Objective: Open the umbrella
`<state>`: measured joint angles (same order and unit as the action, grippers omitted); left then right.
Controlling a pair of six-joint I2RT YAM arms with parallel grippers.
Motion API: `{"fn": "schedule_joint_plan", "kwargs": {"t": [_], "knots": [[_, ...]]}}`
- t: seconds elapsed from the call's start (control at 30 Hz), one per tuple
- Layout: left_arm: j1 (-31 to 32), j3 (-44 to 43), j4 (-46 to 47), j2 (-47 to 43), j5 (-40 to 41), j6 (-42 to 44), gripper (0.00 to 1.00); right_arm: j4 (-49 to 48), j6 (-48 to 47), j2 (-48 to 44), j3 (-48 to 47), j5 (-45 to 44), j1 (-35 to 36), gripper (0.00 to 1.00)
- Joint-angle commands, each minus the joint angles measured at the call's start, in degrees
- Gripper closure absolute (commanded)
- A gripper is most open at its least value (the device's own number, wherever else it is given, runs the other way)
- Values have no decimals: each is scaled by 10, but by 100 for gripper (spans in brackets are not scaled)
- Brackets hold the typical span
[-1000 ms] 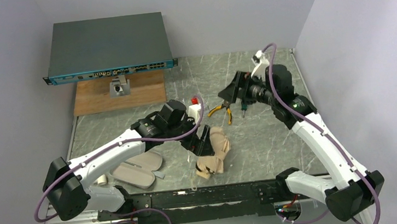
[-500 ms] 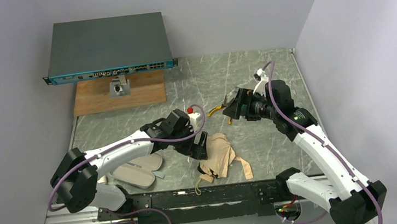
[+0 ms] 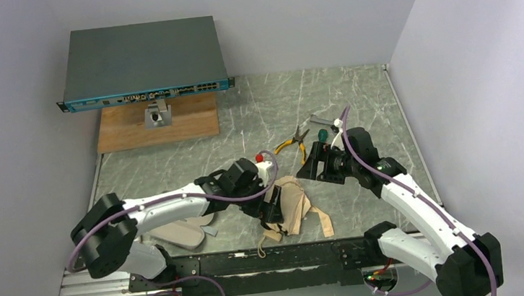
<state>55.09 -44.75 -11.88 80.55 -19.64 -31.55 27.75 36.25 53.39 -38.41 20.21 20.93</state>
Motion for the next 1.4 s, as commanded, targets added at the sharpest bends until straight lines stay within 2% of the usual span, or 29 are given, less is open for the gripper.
{"fn": "schedule_joint_plan", "kwargs": {"t": [0.0,0.17,0.23,0.27,0.33,0.43,0.47,0.77,0.83,0.9,0.93,1.07,1.23,1.37], "knots": [[21,-17,46,43,6,-29,11,-18,8,-21,6,14,-2,17],[29,-21,46,71,40,-40,19,-18,8,-30,16,21,-2,16],[29,-33,42,84,46,-35,25,-23,11,-27,21,32,-2,17],[29,-42,33,92,52,-31,32,-28,12,-24,24,37,-1,17],[29,-62,15,106,69,-24,55,-33,16,-19,29,45,-1,17],[30,-90,1,111,71,-11,96,-41,23,-16,34,48,-1,17],[29,-98,-4,108,70,-9,100,-43,25,-16,36,48,-1,17],[20,-165,-66,8,69,2,100,-65,44,-24,33,43,-1,16],[9,-177,-72,-6,50,-1,100,-87,55,-33,38,52,-1,11],[2,-184,-71,-18,35,-7,100,-109,66,-42,42,63,-2,1],[-2,-186,-70,-24,32,-9,100,-117,70,-45,43,66,-2,0],[-11,-184,-51,-47,10,-15,100,-137,80,-63,46,69,-1,0],[-19,-169,18,-65,-58,-18,100,-204,105,-80,62,102,-1,1],[-19,-171,64,-73,-129,-10,100,-289,140,-81,85,153,-1,10]]}}
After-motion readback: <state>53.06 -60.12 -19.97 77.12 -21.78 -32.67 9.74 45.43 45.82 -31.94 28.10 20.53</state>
